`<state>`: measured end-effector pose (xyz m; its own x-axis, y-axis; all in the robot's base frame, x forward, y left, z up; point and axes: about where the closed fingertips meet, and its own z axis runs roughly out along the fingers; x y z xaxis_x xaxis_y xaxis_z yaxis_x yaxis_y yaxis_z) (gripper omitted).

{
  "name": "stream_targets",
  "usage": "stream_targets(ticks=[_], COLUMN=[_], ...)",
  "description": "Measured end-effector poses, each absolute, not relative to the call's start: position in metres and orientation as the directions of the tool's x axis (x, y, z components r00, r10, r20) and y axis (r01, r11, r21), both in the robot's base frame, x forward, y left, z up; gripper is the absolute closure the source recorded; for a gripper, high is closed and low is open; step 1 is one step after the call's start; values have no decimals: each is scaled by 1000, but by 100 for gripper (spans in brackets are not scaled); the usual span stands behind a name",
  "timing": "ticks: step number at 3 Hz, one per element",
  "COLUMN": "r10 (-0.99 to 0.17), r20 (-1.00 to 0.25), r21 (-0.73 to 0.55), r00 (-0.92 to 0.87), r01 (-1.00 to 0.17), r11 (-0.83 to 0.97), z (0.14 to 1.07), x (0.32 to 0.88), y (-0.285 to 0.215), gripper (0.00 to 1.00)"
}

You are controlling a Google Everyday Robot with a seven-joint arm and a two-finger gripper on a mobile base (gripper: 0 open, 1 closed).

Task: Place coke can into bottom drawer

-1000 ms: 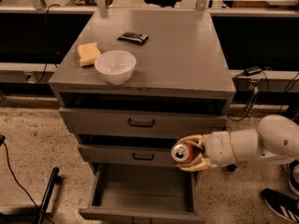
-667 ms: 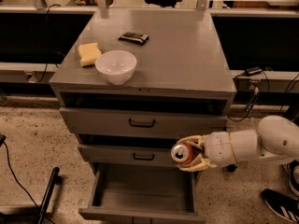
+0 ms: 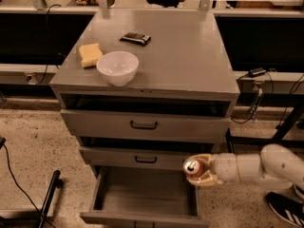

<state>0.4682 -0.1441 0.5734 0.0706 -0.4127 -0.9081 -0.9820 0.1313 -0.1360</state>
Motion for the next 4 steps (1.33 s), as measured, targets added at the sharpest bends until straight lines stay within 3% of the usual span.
stream_targets(ticks=[1, 3, 4], r10=[-345, -299, -263], r20=[-939, -953, -960], r21=[-47, 4, 60], r00=[-7, -47, -97], r01=[-987, -990, -987], r11=[150, 143, 149], z=[521, 485, 423], x=[459, 470, 480], y=[-138, -125, -101], gripper=[100, 100, 100])
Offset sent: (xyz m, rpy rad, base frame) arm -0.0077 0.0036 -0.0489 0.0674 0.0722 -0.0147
